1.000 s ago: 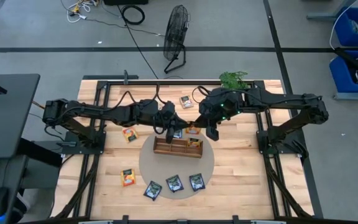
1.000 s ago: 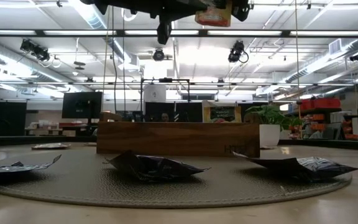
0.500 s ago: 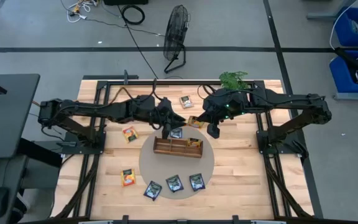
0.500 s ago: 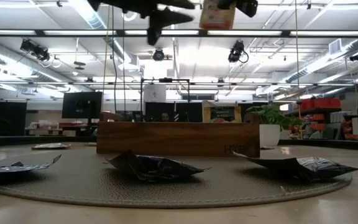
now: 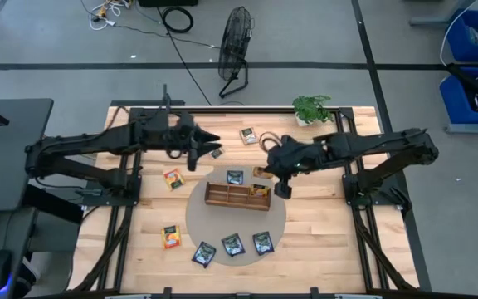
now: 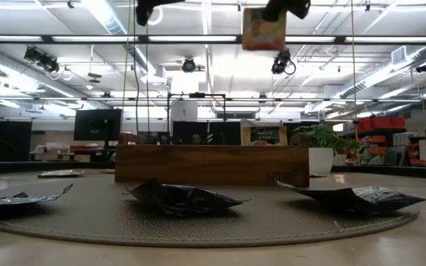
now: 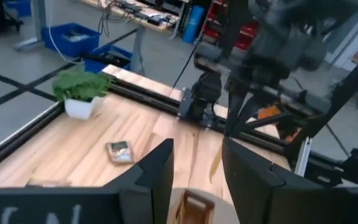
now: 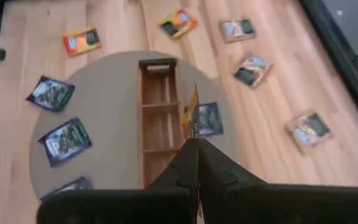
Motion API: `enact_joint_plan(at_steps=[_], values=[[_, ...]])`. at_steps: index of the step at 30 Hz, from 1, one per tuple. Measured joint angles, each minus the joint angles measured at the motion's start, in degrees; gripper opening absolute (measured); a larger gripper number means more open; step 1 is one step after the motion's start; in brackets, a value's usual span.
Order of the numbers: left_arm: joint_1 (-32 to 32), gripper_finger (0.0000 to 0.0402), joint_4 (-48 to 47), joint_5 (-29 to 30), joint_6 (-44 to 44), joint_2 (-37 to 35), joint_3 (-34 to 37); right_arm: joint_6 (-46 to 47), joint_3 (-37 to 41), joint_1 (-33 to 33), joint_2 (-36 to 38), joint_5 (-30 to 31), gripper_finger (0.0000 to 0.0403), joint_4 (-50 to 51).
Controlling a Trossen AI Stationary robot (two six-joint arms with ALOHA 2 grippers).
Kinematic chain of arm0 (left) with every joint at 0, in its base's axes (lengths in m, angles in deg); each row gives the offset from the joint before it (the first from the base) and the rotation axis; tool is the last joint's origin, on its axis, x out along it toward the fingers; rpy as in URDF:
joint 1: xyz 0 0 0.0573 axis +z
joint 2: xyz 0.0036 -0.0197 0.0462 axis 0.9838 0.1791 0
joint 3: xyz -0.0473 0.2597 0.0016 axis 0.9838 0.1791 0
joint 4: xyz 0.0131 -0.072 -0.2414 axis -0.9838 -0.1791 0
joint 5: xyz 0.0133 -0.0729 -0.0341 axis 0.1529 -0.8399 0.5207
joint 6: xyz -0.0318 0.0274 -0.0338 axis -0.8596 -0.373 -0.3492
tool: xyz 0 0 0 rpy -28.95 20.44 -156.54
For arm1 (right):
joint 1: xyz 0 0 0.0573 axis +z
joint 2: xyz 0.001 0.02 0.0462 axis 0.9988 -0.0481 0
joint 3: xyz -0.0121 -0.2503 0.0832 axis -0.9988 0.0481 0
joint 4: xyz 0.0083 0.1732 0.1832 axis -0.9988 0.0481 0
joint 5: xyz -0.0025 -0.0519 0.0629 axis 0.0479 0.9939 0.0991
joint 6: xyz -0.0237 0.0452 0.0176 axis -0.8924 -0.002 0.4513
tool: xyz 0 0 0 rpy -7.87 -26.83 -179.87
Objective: Pick & Place Tea
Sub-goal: Put the yellow tea bag into the right section of the wooden organizer
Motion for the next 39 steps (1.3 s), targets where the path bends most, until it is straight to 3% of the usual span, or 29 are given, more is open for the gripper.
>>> enact_joint_plan(at_steps=[7, 18, 21, 31, 39], values=[[-0.56, 0.0124, -7.41, 0.64, -0.07, -5.76, -0.06, 1.16, 6.47, 1.83, -3.49, 0.01, 0.0, -5.15], [-0.41, 0.0122, -9.8, 2.71, 0.36, -8.39, -0.04, 5.8, 18.07, 3.21, -5.96, -1.87, 0.0, -15.32], [-0.46, 0.0122, -10.74, 2.71, 0.27, -8.39, -0.02, 4.04, 18.82, 3.61, -7.11, -1.8, 0.0, -19.68], [-0.61, 0.0122, -10.71, 2.69, -0.87, -8.38, -0.02, 1.3, 18.9, 3.1, -13.19, 0.6, 0.0, -20.22], [-0.61, 0.0122, -10.7, 2.69, -1.32, -8.37, -0.02, 1.16, 18.9, 2.58, -14.04, 3.38, 0.0, -20.0]])
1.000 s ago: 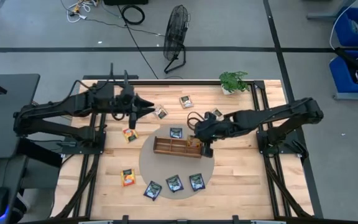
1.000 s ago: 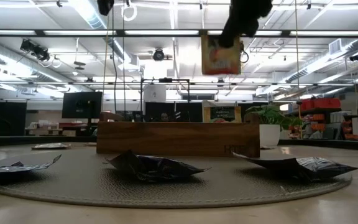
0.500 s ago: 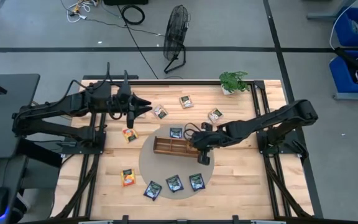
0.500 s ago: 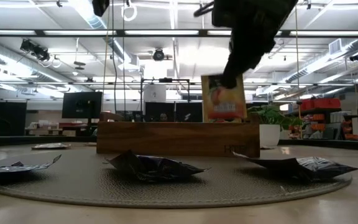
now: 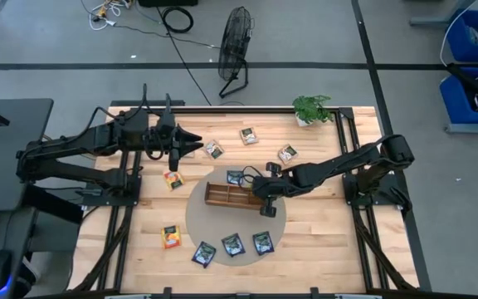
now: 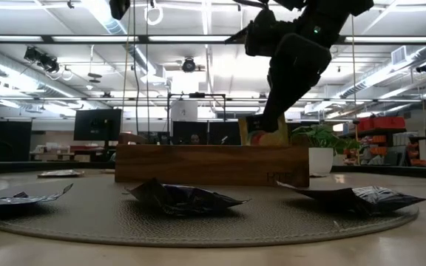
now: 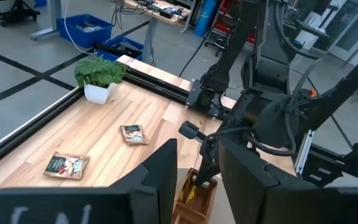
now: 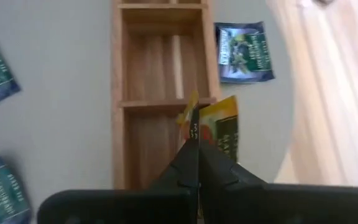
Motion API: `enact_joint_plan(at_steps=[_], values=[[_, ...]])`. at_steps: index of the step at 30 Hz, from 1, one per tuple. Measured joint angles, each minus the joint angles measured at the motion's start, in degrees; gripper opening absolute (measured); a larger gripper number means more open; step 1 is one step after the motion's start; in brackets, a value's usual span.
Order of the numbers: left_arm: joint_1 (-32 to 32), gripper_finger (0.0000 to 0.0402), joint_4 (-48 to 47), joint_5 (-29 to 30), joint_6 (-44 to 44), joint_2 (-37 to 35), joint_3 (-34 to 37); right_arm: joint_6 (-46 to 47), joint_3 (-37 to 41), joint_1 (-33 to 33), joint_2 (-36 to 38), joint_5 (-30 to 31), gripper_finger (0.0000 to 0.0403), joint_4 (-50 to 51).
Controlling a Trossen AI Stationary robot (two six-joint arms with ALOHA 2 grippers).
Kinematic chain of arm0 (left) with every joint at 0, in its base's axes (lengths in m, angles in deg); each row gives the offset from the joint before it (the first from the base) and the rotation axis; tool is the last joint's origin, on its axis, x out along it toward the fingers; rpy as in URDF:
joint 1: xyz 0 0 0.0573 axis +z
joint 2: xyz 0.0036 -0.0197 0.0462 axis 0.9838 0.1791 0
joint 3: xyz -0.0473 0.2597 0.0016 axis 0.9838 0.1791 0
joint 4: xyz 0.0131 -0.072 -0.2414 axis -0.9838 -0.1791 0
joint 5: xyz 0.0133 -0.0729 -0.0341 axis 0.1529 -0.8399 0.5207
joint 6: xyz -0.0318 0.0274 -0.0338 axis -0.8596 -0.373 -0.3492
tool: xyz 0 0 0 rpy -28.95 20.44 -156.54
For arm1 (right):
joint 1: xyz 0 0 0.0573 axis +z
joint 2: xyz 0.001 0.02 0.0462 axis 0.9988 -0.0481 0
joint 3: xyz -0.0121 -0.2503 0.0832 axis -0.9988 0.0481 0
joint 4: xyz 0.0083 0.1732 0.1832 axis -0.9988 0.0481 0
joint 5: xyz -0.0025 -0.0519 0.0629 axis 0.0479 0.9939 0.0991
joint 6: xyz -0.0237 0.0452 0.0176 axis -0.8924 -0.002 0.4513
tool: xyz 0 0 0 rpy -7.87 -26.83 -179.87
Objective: Pick & Place Tea
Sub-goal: Put the yellow tea bag into the right section of the wooden organizer
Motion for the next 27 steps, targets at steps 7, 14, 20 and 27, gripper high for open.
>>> enact_joint_plan(at_steps=[7, 14, 20, 27], values=[[0.0, 0.0122, -0.03, 0.0, 0.0, 0.0, 0.0, 0.26, 0.0, -0.7, 0.0, 1.32, 0.0025, 0.31], [0.0, 0.0122, -0.03, 0.0, 0.0, 0.02, 0.0, 0.26, 0.0, -1.52, 0.0, 0.19, 0.0087, 0.83], [0.04, 0.0122, -4.55, 0.31, 0.0, 0.04, 0.0, 0.17, 0.0, -1.7, 3.2, -2.89, 0.0136, 0.41], [-0.07, 0.0122, -19.45, 1.18, 0.04, 0.62, 0.04, -0.61, -0.08, -2.31, 11.19, -1.9, 0.0161, 0.01]])
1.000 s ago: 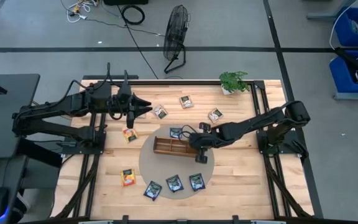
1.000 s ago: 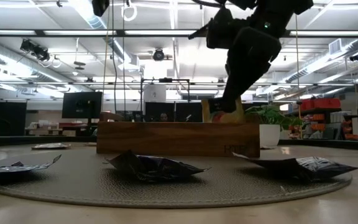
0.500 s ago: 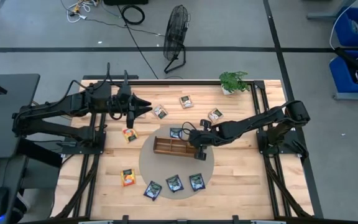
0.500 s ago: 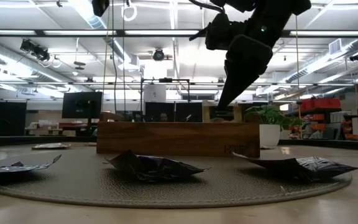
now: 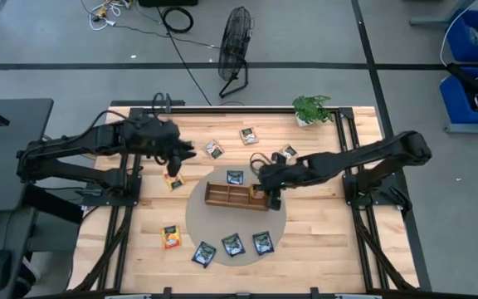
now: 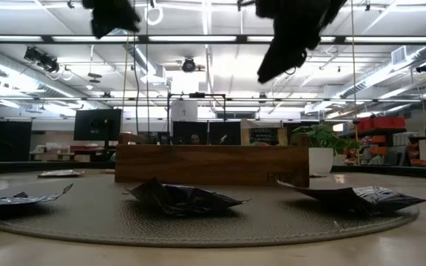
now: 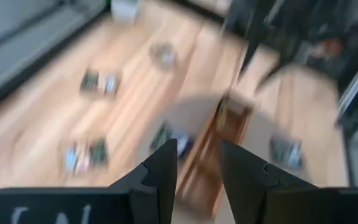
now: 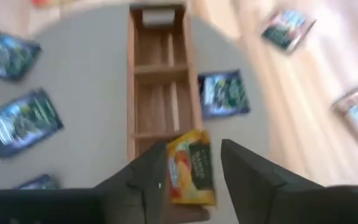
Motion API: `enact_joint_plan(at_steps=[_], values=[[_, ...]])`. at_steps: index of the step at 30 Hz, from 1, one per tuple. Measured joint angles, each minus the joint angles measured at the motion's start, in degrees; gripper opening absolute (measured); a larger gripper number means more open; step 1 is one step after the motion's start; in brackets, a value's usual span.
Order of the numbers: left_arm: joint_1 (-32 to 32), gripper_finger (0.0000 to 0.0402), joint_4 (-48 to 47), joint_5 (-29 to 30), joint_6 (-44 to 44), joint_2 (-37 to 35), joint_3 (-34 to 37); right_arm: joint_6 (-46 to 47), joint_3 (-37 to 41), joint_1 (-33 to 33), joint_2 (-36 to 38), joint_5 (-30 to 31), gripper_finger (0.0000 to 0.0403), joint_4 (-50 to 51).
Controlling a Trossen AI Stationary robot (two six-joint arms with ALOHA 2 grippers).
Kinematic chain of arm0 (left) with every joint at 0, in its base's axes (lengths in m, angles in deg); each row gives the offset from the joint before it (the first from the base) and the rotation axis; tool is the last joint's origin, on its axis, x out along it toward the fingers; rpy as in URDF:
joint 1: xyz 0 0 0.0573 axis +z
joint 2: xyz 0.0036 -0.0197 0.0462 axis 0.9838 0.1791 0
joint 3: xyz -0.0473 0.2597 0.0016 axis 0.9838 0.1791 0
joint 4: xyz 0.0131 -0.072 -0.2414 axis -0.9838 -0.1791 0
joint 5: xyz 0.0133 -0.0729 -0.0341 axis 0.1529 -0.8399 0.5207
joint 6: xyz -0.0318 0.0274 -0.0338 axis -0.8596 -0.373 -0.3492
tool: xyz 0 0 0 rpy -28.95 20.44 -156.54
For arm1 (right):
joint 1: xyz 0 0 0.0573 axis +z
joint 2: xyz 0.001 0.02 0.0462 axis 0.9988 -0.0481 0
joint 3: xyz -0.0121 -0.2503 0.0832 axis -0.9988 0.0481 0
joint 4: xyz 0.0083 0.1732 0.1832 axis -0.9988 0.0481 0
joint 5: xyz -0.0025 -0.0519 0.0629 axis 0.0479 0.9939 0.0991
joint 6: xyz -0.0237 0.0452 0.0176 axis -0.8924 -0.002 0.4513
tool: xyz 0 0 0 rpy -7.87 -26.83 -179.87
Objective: Pick & Place Tea
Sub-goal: Put the yellow tea bag into the right section of the wooden organizer
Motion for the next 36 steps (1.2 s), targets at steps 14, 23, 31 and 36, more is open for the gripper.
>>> enact_joint_plan(at_steps=[14, 23, 31, 36], values=[[-2.69, 0.0208, -14.05, -3.56, -2.89, 8.58, 5.85, 0.12, 0.0, -1.82, 9.06, 8.2, 0.0152, 3.15], [-2.81, 0.0234, -9.55, -1.22, -10.45, 15.64, 15.53, -2.16, 0.02, -1.82, 9.51, 8.16, 0.0145, 5.72], [-2.81, 0.0232, -2.8, -0.8, -10.46, 22.32, 20.53, -1.12, 0.02, -2.64, 10.3, 8.14, 0.0141, 8.5], [-2.81, 0.0232, -1.78, 0.07, -9.91, 25.89, 20.65, 0.54, 0.02, -3.15, 10.58, 7.9, 0.0141, 10.26]])
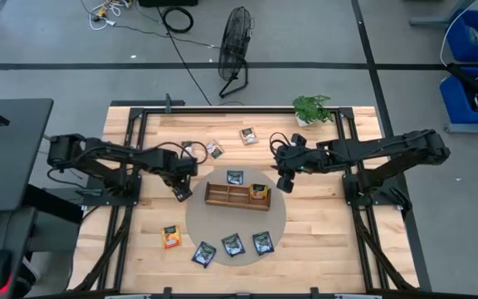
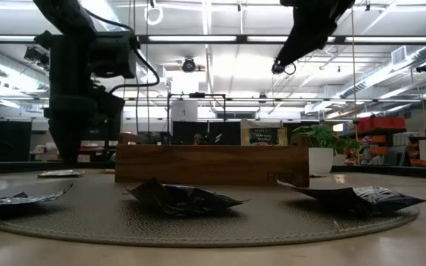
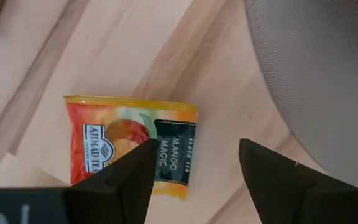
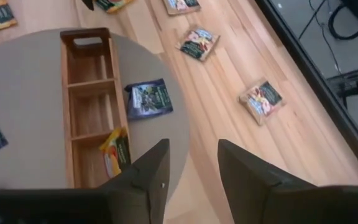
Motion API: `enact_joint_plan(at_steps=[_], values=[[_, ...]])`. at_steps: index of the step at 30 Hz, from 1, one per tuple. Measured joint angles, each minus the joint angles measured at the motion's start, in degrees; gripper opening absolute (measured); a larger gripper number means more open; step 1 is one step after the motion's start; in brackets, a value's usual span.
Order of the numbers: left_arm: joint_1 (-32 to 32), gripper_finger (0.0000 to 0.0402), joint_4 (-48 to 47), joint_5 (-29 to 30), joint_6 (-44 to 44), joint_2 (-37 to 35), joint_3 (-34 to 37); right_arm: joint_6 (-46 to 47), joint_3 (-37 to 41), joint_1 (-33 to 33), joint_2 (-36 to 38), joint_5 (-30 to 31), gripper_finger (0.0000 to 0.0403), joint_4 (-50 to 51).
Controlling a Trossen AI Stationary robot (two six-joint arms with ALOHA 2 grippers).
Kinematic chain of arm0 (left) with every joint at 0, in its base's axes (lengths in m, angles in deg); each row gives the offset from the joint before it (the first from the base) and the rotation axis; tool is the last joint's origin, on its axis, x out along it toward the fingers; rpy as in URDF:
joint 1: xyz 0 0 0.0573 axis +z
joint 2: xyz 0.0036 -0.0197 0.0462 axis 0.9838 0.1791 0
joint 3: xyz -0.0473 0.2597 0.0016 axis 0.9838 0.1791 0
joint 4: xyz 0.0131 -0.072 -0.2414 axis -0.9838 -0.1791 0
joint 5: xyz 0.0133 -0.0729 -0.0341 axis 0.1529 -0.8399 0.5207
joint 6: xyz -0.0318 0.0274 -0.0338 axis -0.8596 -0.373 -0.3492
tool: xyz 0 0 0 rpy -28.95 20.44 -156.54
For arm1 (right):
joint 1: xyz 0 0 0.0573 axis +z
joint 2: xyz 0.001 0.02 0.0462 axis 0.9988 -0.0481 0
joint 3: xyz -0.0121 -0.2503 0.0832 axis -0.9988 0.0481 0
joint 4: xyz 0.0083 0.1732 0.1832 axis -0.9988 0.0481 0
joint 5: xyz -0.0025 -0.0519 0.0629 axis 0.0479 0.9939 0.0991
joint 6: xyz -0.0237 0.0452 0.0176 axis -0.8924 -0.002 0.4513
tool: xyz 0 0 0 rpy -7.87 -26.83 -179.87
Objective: Pick & Place Tea
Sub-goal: Put the yellow tea bag into the right section of the wooden organizer
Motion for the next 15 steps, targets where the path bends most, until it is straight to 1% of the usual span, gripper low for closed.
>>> enact_joint_plan(at_steps=[3, 5, 10, 15], values=[[-0.07, 0.0232, 1.45, -0.04, 1.92, 1.86, 0.0, 0.53, 0.0, -0.05, 0.0, -0.35, 0.0141, 0.24], [-0.09, 0.0232, 2.78, -1.15, 3.08, 3.27, -0.02, 0.67, 0.0, -0.05, 0.0, -0.35, 0.0141, 0.24], [-0.09, 0.0231, 2.64, -2.14, 4.72, 5.77, -0.31, 2.67, 0.0, -0.05, 0.0, -0.33, 0.0141, 0.22], [-0.07, 0.0206, 2.05, -2.19, 5.13, 5.41, -0.27, 5.1, 0.0, -0.03, 0.0, -0.4, 0.0141, 0.21]])
